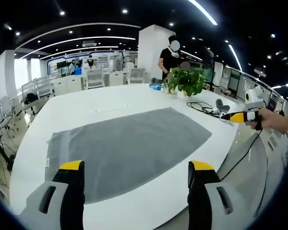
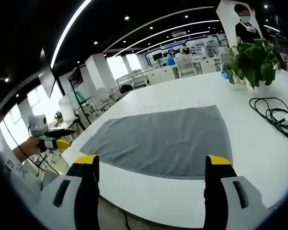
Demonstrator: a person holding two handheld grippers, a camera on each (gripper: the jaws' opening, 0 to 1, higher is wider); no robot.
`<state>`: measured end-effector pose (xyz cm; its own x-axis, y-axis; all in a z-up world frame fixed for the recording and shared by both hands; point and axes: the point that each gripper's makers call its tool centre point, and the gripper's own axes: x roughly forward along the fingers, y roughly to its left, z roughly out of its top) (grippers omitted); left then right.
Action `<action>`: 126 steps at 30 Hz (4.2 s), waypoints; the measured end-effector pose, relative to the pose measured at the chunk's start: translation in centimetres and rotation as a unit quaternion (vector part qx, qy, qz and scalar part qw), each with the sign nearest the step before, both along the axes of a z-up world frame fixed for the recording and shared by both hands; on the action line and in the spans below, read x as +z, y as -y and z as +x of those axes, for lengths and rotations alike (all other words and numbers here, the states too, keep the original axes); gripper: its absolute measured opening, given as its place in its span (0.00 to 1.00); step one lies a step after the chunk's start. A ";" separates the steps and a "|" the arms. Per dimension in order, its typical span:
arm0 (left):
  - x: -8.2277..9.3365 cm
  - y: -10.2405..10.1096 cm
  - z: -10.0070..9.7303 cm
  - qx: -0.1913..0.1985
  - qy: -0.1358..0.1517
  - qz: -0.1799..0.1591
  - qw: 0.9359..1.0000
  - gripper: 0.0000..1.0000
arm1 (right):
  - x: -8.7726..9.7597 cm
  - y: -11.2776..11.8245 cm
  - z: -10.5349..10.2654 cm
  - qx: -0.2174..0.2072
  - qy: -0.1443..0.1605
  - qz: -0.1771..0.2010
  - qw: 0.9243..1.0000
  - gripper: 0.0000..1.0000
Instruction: Fold the towel on the table until its edges align and the towel forms a compact rectangular stack.
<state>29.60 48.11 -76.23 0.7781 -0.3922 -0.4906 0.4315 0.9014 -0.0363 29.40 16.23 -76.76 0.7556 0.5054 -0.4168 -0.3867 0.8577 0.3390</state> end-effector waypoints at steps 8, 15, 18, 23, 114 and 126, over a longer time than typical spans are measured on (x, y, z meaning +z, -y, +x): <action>-0.1 0.2 0.0 -0.003 -0.003 0.004 1.000 0.91 | -0.2 -0.1 0.0 0.002 -0.004 0.002 1.000 0.92; -0.1 0.3 0.0 -0.004 -0.004 0.004 1.000 0.91 | -0.2 0.0 0.2 0.007 -0.003 -0.003 1.000 0.91; -0.3 0.5 0.0 -0.011 -0.007 0.007 1.000 0.91 | 0.0 0.5 0.5 0.015 -0.001 -0.014 1.000 0.92; -0.1 1.4 0.1 -0.021 -0.006 0.006 1.000 0.91 | 0.8 1.7 1.1 0.013 0.013 -0.028 0.999 0.91; -5.7 30.9 8.9 -0.292 0.055 0.136 0.945 0.66 | 3.6 13.8 26.1 -0.021 0.115 -0.084 0.990 0.52; -7.4 35.8 9.2 -0.332 0.051 0.117 0.935 0.63 | -1.2 13.2 28.4 -0.006 0.072 -0.101 0.992 0.47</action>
